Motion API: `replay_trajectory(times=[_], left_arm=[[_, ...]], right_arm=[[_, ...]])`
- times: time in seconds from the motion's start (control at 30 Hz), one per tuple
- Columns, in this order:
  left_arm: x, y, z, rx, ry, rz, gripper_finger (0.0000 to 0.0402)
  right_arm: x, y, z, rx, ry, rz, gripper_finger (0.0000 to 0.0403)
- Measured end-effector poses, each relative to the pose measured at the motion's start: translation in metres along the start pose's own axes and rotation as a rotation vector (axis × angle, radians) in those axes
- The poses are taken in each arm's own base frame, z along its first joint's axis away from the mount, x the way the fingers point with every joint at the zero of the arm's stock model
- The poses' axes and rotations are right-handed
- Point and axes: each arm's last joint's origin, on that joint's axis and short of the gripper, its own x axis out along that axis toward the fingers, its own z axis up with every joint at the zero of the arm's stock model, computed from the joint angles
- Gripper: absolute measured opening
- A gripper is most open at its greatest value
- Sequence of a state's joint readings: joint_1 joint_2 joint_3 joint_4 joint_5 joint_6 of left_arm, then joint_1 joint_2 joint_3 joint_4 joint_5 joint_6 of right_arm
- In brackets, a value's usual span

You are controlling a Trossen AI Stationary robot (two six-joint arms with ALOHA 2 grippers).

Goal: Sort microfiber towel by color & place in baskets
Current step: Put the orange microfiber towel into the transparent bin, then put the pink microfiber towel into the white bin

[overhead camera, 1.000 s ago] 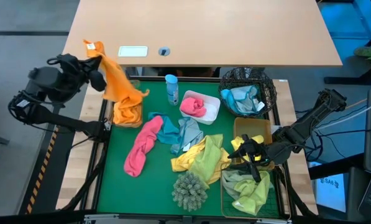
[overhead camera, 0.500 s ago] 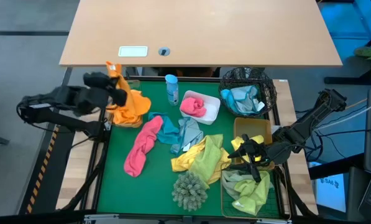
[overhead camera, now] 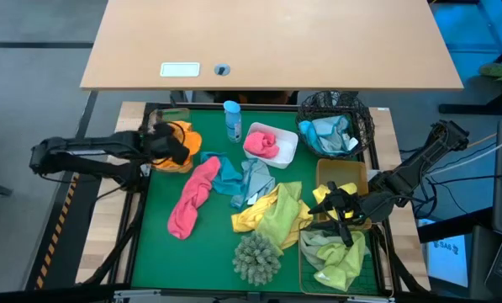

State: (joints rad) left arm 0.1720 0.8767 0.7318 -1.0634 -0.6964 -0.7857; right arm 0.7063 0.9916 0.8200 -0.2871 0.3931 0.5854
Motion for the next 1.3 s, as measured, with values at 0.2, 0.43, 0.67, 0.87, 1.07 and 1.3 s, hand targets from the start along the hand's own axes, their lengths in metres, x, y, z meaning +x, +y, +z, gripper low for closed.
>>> replay_trajectory(times=[0.2, 0.43, 0.67, 0.87, 1.07, 1.3], left_arm=[[0.039, -0.009, -0.025, -0.016, 0.197, -0.050, 0.0000], [0.066, -0.012, -0.038, -0.027, 0.341, -0.022, 0.0003], [0.063, -0.014, -0.028, -0.065, 0.316, -0.050, 0.0031], [0.046, -0.017, -0.004, -0.049, 0.279, -0.161, 0.0064], [0.022, -0.015, 0.023, 0.026, 0.247, -0.201, 0.0109], [-0.005, -0.010, 0.050, 0.017, 0.218, -0.261, 0.0144]], right_arm=[[0.000, 0.000, 0.000, 0.000, 0.000, 0.000, 0.0202], [0.000, 0.000, 0.000, 0.000, 0.000, 0.000, 0.0202], [0.000, 0.000, 0.000, 0.000, 0.000, 0.000, 0.0202], [0.000, 0.000, 0.000, 0.000, 0.000, 0.000, 0.0202], [0.000, 0.000, 0.000, 0.000, 0.001, 0.000, 0.0202], [0.000, 0.000, 0.000, 0.000, 0.001, 0.000, 0.0202]])
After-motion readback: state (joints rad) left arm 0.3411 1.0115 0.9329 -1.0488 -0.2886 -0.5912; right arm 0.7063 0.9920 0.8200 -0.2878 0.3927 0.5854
